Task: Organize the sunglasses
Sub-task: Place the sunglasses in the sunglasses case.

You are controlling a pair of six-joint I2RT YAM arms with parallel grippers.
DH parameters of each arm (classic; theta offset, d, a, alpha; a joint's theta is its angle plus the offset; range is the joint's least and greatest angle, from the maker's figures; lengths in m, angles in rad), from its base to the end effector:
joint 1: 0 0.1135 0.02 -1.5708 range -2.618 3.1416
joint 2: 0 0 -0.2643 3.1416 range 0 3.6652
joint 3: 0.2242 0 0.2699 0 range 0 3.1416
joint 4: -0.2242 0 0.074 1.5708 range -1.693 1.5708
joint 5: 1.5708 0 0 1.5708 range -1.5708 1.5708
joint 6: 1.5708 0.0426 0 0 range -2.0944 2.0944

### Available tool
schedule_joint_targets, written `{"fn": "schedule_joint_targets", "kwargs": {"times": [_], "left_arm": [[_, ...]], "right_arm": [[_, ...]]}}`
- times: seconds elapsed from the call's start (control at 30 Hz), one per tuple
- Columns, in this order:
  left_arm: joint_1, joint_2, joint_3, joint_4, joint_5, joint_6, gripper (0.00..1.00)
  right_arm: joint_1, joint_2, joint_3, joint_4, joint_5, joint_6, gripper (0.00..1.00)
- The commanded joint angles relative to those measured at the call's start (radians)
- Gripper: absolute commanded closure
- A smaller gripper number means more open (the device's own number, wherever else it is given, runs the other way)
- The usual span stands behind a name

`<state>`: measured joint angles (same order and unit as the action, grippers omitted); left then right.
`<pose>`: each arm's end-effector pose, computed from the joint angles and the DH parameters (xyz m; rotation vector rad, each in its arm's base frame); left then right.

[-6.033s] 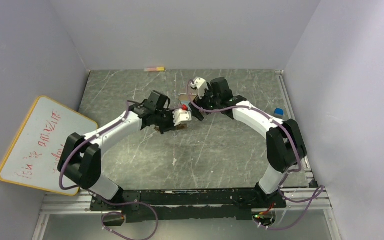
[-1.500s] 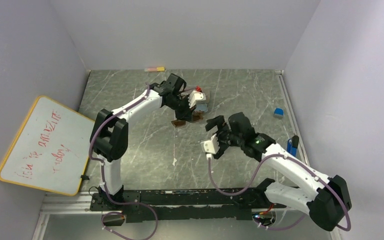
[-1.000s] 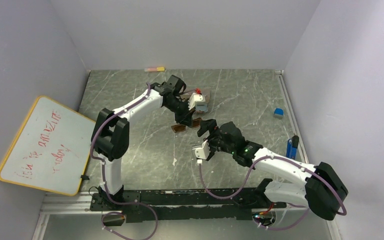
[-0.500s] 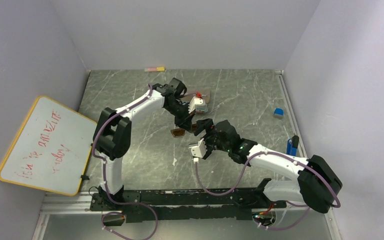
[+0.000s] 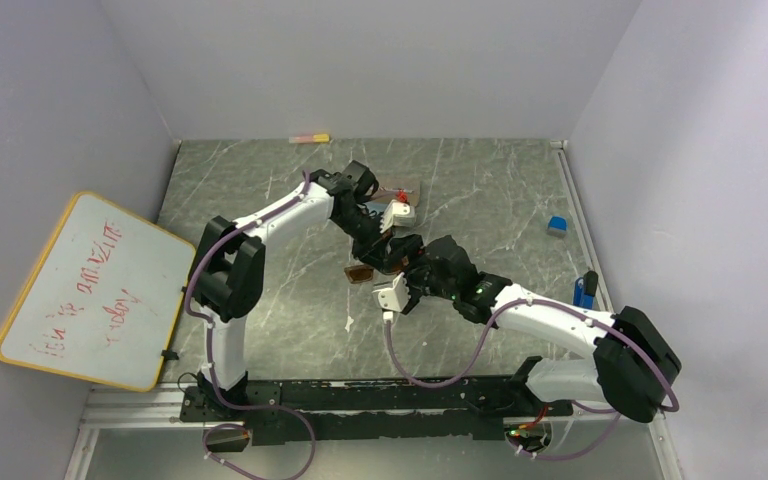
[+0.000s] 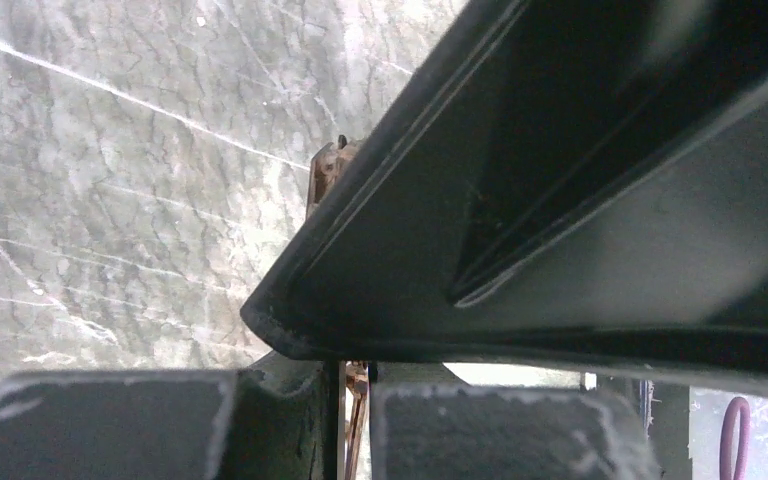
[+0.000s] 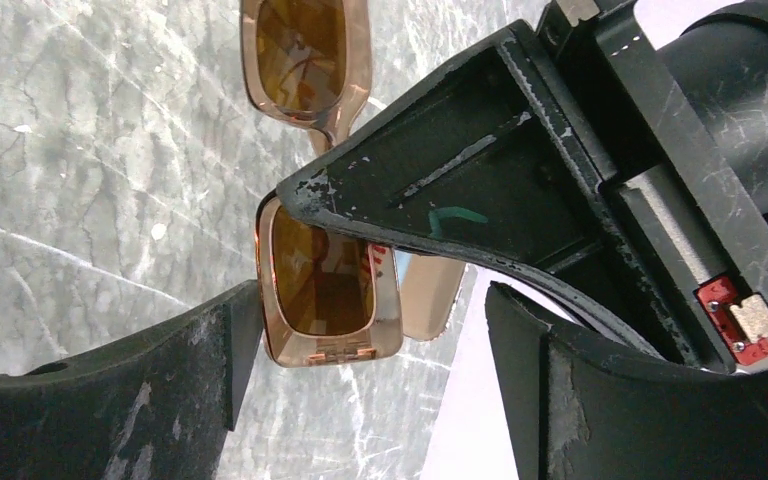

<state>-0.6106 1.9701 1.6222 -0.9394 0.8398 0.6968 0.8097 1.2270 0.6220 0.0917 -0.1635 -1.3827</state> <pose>0.3253 -0.2664 0.2254 1.7143 1.9651 -1.1448 0.1899 0.2094 0.2050 -1.8948 0.8616 -0.1799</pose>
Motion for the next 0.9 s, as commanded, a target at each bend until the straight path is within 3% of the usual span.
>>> {"fn": "schedule_joint_targets", "kwargs": {"times": [0.0,0.17,0.4,0.87], "left_arm": [[-0.005,-0.017,0.025,-0.03,0.08,0.037,0.95],[-0.006,-0.017,0.034,-0.052,0.09,0.051,0.95],[-0.006,-0.02,0.038,-0.058,0.096,0.05,0.95],[-0.006,-0.016,0.047,-0.054,0.094,0.042,0.93]], "right_arm": [[0.006,-0.001,0.036,-0.015,-0.015,0.014,0.16],[0.009,0.003,0.028,-0.019,-0.004,0.005,0.21],[0.009,0.008,0.036,-0.028,-0.004,0.015,0.42],[0.027,-0.001,0.018,-0.014,0.002,0.006,0.55]]}}
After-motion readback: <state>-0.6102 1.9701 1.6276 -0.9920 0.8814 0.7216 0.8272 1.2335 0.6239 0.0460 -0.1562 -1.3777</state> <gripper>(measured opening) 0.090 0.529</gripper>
